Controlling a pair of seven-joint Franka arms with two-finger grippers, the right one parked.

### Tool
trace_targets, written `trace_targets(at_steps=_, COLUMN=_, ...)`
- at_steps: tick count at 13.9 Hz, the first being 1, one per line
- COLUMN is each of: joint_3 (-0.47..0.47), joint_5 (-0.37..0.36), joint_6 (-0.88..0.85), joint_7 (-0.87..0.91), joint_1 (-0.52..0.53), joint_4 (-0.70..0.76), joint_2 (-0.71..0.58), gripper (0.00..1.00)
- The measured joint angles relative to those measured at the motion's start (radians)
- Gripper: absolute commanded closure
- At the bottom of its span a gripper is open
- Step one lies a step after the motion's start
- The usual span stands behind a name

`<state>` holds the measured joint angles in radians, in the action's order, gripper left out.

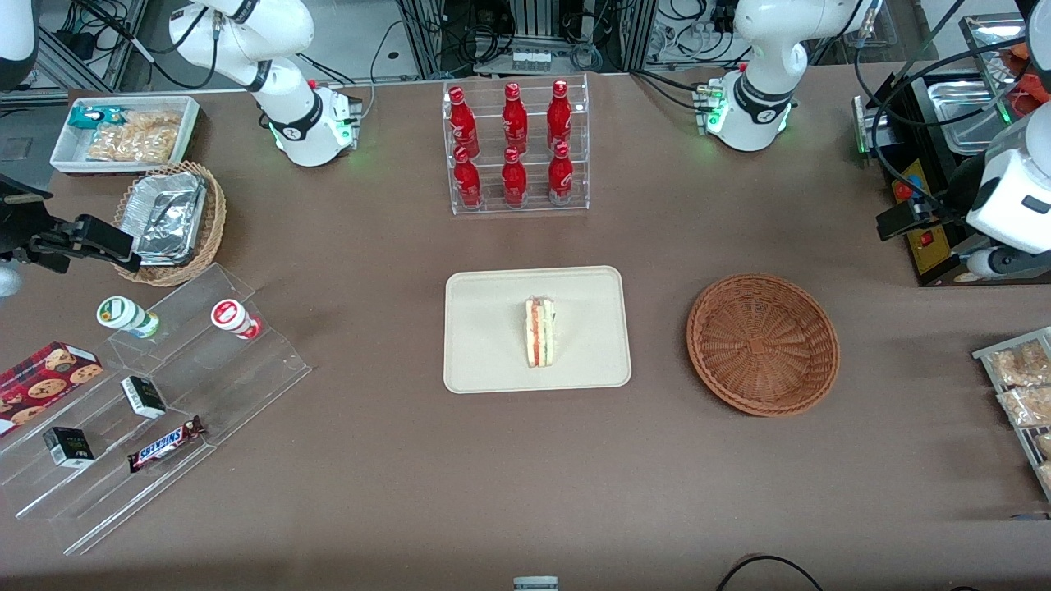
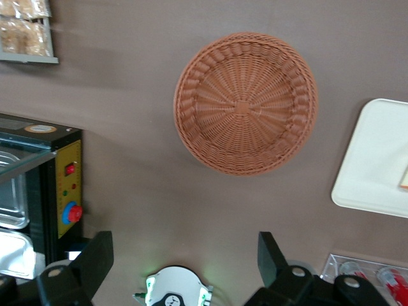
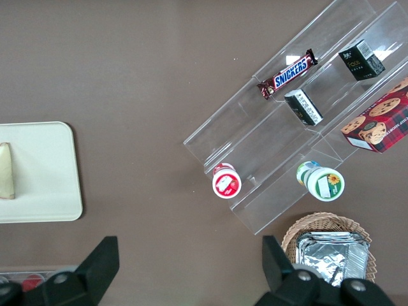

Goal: Place sandwich from basket to tray

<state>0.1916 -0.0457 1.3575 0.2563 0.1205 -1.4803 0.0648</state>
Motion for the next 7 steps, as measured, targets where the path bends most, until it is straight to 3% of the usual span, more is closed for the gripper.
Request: trace_targets(at_steps=7, joint_3=0.001, joint_5=0.013, joint_6=-0.014, joint_7=0.000, joint_1=-0.001, joint_4=-0.001, joint_2=-0.025, gripper=0.00)
